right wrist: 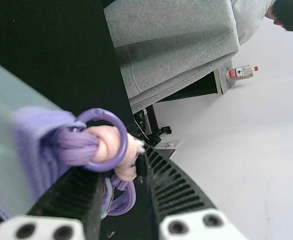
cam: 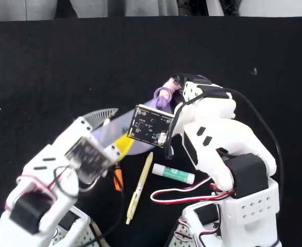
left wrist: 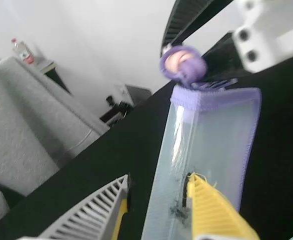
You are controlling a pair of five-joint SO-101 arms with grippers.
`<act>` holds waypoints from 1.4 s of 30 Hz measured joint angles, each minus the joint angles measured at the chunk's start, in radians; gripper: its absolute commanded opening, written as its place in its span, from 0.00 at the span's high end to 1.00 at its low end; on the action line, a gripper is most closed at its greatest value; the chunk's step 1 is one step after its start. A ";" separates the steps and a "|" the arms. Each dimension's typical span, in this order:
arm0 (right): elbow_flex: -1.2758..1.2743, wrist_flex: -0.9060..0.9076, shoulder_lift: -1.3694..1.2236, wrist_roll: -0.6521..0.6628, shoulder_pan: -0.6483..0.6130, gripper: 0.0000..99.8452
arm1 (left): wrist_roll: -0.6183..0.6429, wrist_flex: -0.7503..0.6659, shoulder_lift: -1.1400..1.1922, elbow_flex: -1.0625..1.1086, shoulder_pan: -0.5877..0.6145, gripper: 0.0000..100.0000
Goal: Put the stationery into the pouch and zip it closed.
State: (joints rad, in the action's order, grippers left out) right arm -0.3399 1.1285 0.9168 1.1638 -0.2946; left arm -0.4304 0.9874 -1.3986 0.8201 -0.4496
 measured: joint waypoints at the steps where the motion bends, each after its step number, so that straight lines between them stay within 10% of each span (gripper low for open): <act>1: 0.000 0.002 0.000 0.000 0.000 0.99 | 0.000 -0.005 0.034 0.000 0.003 0.80; 24: -0.017 0.000 0.028 0.000 0.008 0.99 | -0.002 0.087 0.176 0.041 -0.325 0.80; 33: -0.018 0.000 0.026 0.000 0.003 0.99 | 0.044 -0.321 0.184 0.327 -0.092 0.80; 42: -0.018 0.000 0.028 0.000 0.003 0.99 | 0.084 -0.434 0.199 0.342 0.046 0.80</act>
State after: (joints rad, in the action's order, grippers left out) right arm -0.3583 1.1285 0.9444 1.1638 -0.2915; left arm -0.3460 0.5531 -1.1991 1.1623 -0.4035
